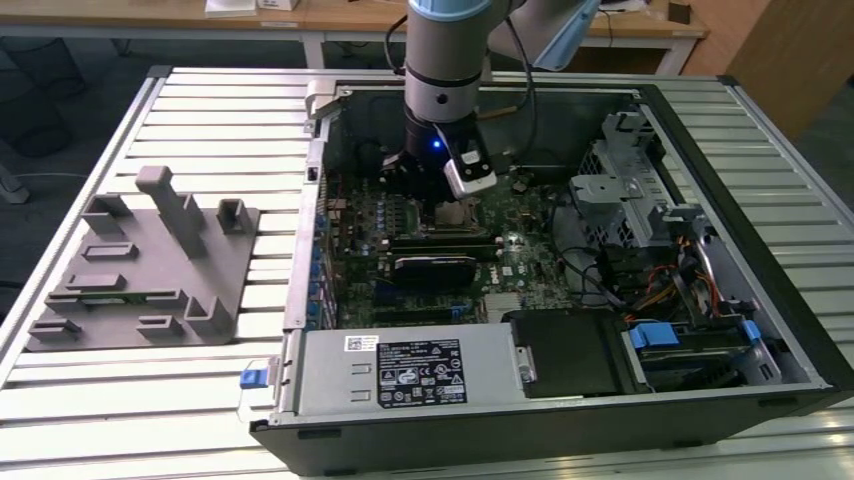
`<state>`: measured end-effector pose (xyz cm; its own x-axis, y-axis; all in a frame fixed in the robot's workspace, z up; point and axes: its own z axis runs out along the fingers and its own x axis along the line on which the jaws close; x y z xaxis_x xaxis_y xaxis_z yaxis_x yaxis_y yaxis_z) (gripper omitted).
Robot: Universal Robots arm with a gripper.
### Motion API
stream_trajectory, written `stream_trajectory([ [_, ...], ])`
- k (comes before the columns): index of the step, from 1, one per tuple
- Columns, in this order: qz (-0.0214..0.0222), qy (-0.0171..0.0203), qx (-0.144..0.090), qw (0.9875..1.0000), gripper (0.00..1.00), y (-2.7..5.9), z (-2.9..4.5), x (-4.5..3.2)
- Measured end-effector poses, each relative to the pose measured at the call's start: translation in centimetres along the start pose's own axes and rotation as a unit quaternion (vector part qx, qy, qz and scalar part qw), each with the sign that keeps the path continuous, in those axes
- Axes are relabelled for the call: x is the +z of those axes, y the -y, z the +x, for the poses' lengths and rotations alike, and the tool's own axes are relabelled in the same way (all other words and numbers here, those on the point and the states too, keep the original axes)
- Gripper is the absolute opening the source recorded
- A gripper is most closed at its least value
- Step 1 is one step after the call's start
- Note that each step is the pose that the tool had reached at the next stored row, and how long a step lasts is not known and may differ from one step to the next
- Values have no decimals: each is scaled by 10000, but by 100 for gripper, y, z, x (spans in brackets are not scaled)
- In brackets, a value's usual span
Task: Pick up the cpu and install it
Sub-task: 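Close the cpu cover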
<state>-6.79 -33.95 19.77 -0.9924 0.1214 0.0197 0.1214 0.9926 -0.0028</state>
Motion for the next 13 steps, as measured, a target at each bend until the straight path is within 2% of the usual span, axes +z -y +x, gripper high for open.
stream_trajectory([
  [13,-3,10,0,10000,11,0,7,-39],
])
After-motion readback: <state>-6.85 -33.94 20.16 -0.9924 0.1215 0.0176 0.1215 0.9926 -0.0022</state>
